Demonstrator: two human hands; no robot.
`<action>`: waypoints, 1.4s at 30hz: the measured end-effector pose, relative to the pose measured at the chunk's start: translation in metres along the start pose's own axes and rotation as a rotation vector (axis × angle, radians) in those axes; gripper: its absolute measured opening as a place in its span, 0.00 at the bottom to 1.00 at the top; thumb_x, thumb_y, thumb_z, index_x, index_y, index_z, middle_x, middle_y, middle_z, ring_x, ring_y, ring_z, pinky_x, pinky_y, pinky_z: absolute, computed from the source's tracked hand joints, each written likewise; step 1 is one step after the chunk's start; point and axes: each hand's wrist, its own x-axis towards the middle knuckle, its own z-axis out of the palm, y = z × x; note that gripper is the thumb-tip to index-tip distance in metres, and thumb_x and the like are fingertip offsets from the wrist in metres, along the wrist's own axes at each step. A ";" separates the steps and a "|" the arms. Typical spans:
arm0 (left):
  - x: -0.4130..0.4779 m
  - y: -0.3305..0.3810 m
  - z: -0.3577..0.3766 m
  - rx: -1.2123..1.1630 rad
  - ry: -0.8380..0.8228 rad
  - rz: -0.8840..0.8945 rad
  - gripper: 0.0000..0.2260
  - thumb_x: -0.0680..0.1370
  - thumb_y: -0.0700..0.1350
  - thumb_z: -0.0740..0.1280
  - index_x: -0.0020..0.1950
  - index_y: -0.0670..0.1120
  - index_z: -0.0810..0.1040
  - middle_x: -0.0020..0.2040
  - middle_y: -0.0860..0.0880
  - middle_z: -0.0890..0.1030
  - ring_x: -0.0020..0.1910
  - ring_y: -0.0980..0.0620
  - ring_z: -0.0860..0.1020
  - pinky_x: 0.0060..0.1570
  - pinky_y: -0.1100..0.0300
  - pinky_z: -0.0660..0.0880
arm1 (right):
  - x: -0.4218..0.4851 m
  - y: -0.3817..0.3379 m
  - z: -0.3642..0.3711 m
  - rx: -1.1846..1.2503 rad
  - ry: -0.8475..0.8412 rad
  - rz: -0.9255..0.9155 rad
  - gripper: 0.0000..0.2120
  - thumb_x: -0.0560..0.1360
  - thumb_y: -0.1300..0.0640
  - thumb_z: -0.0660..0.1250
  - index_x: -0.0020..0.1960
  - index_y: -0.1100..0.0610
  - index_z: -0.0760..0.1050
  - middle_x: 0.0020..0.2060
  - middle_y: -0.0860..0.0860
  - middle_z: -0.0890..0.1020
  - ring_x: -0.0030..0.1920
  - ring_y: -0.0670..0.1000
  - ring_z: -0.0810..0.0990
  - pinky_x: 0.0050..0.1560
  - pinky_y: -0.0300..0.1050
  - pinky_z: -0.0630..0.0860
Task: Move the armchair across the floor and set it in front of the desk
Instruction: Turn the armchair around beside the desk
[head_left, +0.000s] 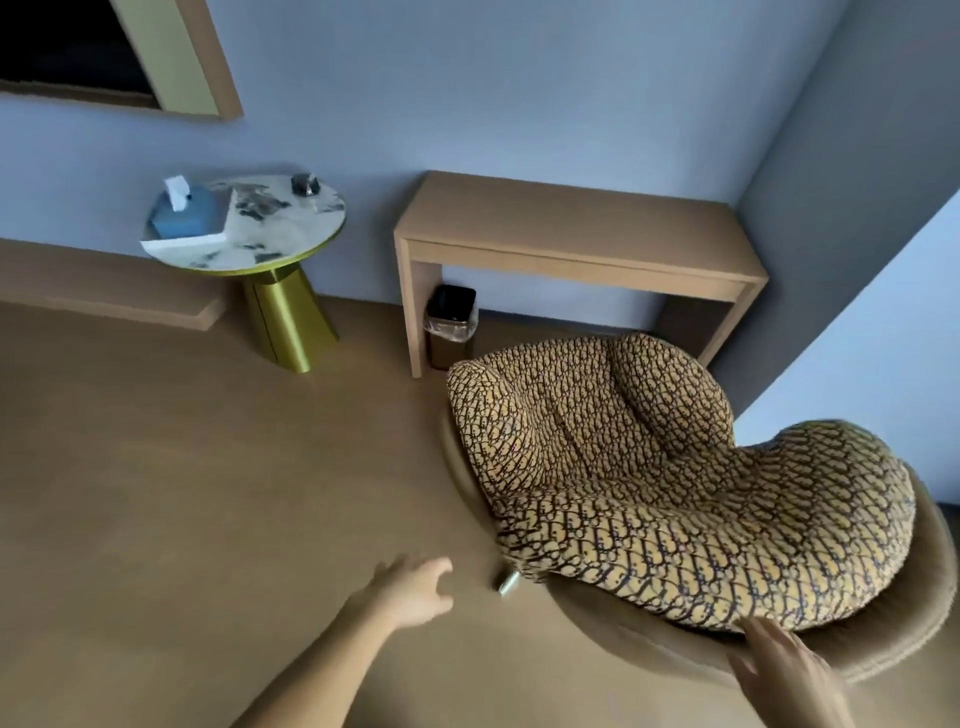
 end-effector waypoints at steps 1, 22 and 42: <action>0.007 -0.018 -0.014 0.024 0.055 -0.026 0.25 0.78 0.58 0.63 0.75 0.56 0.68 0.75 0.50 0.71 0.72 0.44 0.70 0.69 0.49 0.66 | -0.010 -0.033 0.003 -0.035 -0.008 -0.011 0.23 0.65 0.55 0.81 0.59 0.54 0.81 0.57 0.54 0.84 0.54 0.57 0.85 0.51 0.54 0.82; 0.263 -0.163 -0.207 0.500 0.003 0.310 0.20 0.81 0.50 0.64 0.73 0.52 0.68 0.70 0.50 0.72 0.69 0.44 0.69 0.71 0.44 0.62 | 0.221 -0.377 0.241 0.184 -0.194 0.079 0.26 0.76 0.50 0.70 0.71 0.54 0.68 0.64 0.52 0.76 0.63 0.56 0.77 0.62 0.51 0.74; 0.597 -0.160 -0.210 0.921 -0.226 0.991 0.36 0.78 0.40 0.68 0.82 0.51 0.54 0.79 0.43 0.62 0.77 0.39 0.60 0.78 0.38 0.51 | 0.381 -0.414 0.387 0.159 -0.156 0.759 0.35 0.73 0.45 0.72 0.74 0.50 0.61 0.70 0.47 0.68 0.74 0.52 0.64 0.73 0.52 0.65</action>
